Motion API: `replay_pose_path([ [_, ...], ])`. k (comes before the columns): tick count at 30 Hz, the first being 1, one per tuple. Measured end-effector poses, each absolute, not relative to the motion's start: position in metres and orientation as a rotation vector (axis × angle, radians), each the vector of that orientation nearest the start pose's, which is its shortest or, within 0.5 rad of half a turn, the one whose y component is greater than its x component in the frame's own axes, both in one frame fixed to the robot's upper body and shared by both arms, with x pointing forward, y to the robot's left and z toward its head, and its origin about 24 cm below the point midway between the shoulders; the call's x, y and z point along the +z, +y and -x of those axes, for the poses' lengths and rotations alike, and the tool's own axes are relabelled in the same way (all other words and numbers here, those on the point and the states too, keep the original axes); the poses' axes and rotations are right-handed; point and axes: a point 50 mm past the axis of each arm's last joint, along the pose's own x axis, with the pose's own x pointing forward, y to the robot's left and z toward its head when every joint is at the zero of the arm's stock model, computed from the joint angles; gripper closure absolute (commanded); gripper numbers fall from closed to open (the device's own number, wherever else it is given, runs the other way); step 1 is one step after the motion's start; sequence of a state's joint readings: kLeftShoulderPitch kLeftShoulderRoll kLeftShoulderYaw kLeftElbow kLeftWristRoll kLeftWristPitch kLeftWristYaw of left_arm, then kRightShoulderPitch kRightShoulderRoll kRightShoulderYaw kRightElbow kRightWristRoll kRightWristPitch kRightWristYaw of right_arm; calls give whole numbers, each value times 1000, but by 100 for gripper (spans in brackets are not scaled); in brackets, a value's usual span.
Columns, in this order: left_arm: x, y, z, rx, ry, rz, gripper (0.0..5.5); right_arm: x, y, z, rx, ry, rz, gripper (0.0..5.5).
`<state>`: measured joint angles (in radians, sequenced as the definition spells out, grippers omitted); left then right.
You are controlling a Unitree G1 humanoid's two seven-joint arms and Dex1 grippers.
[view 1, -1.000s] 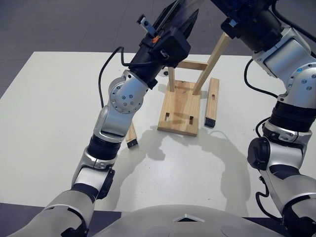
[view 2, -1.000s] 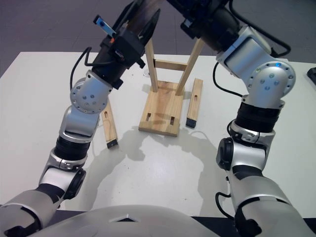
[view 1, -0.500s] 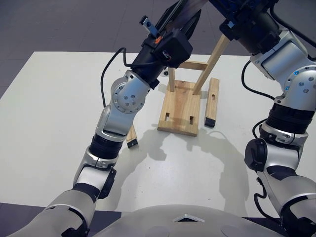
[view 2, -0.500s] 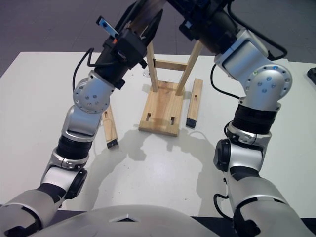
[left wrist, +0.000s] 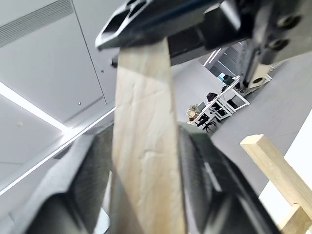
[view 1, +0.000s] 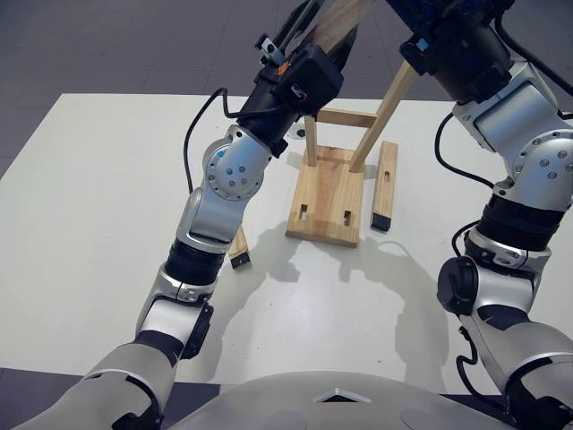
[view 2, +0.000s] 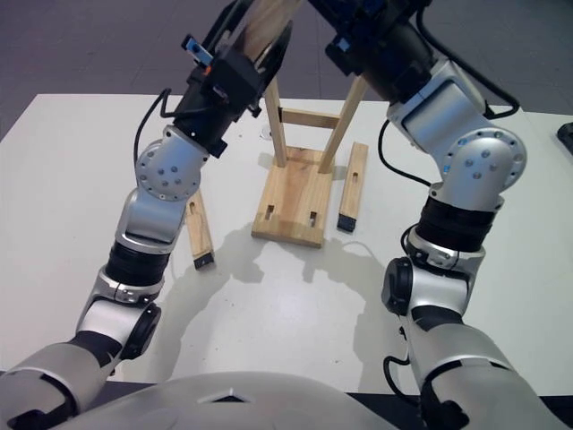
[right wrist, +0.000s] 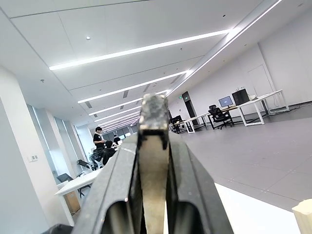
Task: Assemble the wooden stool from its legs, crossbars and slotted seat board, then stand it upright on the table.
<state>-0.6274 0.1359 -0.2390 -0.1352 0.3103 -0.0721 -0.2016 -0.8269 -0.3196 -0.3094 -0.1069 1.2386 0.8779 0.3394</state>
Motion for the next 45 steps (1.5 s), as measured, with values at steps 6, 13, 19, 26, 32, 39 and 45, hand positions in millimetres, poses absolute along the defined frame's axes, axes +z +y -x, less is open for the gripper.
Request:
replay_pose_path([
  [6,245,63,-277,-579,-751,-334,160,290,-157,-305,955,-295,-592,509],
  [13,265,140,-265,-377,-725,110,53,375,-268,-286,307,-754,-357,509],
  [19,237,237,-292,238,-574,403,10,299,-288,-306,-116,-512,-1,509],
  [26,195,248,-307,406,-373,441,10,168,-250,-323,-161,-156,-261,509],
  [32,187,228,-314,328,-336,447,10,127,-237,-320,-176,-64,-647,509],
  [39,183,214,-321,257,-315,435,10,113,-230,-316,-186,-11,-722,509],
  [45,179,206,-330,235,-275,432,10,102,-218,-314,-182,15,-733,509],
])
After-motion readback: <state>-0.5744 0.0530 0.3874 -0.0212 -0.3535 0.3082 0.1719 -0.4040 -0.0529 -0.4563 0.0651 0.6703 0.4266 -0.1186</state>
